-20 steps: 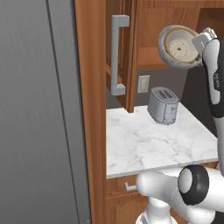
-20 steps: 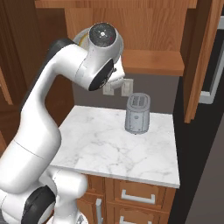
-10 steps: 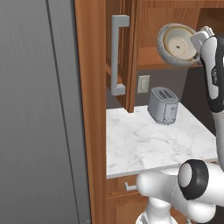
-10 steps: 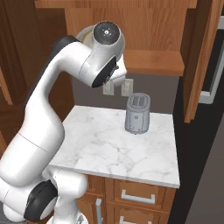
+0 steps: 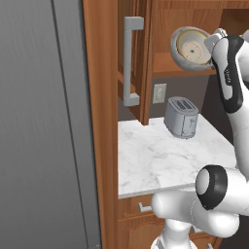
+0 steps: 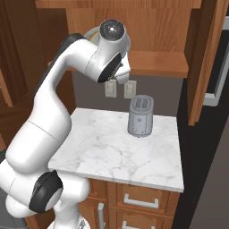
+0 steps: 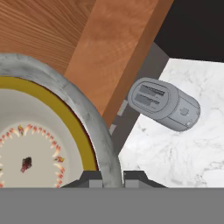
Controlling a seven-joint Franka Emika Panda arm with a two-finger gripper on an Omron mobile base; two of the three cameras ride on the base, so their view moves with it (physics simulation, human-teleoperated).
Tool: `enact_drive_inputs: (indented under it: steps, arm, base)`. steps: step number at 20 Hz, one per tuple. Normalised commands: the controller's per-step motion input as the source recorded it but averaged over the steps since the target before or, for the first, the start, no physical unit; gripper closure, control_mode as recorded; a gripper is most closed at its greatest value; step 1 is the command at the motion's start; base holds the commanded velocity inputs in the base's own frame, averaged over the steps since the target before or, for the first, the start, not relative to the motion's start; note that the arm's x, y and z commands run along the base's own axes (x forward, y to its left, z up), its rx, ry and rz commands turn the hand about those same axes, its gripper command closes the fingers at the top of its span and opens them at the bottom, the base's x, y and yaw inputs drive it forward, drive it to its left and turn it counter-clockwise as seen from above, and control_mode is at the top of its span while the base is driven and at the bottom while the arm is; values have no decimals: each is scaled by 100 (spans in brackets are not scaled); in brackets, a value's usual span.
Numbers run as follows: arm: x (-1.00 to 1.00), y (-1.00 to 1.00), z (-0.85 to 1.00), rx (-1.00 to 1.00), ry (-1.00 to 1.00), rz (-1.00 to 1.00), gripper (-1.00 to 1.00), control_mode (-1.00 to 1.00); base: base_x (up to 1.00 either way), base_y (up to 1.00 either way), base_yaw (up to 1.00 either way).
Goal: Pick up the bowls on the counter and stack them on top of one another in the open cabinet. Place the smaller bowl on top of the larger bowl.
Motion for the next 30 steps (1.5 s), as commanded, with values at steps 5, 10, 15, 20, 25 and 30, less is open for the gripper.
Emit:
enact_drive_inputs:
  steps: [5,10,15,20,25,30]
  arm:
    - [39,0,0,4,5,-4,100,-100]
    - [42,0,0,3,4,-5,100,-100]
    - [35,0,0,3,2,-4,100,-100]
    - [33,0,0,2,2,-2,100,-100]
    - [32,0,0,3,6,-1,100,-100]
    - [31,0,0,2,7,0,100,-100]
  base:
    - [0,0,0]
    - [0,0,0]
    - [0,0,0]
    - [0,0,0]
    - [0,0,0]
    - [0,0,0]
